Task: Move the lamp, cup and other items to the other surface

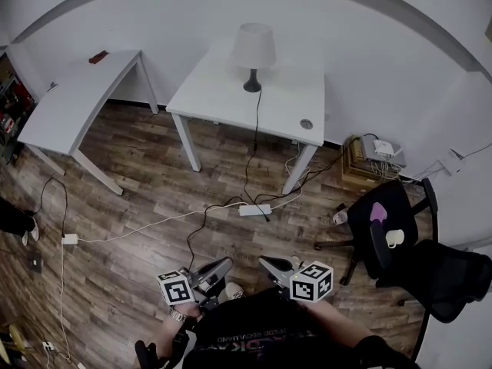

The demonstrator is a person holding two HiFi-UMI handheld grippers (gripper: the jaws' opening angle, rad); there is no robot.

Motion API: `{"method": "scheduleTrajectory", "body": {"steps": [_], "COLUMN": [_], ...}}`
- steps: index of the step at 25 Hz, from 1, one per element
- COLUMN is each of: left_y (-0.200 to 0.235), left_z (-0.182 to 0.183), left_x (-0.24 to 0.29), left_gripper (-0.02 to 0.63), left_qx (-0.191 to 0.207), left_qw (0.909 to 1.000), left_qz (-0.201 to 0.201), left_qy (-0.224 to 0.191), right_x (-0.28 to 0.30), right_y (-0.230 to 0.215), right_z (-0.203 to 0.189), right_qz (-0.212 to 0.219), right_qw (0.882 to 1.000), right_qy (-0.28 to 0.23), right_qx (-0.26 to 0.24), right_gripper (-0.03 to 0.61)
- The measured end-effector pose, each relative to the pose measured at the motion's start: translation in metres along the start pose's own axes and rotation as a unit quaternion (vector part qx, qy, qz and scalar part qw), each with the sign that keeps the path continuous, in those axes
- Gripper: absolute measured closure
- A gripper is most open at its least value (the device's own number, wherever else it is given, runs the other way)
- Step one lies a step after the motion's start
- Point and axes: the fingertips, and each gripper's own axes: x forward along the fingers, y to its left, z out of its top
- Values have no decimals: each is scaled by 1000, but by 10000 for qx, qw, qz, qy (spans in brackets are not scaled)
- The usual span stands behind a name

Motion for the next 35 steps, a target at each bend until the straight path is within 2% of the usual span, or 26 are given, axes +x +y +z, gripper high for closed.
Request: {"method": "scheduleTrajectory", "body": {"steps": [8,14,19,27,35], "left_y": [8,6,11,41,78], "left_z": [13,25,39,83,145], "left_x": [-21,-21,-27,-29,-5], "left_gripper": [617,616,617,616,617], "left_qx": [-96,-36,-15,-44,-128], "left_qw": [9994,9988,9976,9904,9759], "left_qz": [121,17,141,583,1148], "left_qy": [-321,-494,-681,-1252,-1849], "right_x": [17,12,18,50,110], "right_y": [11,6,-10,-82,-184], "right_z": [4,28,51,116,231], "right_qz": [47,-110,-183,-374,-685], "right_qw": [9999,9994,9989,9978,9939], "right_qy": [99,-149,-342,-431,-435], "right_qx": [-126,-296,-277,-323,-751], "right_gripper": [575,574,574,531,496]}}
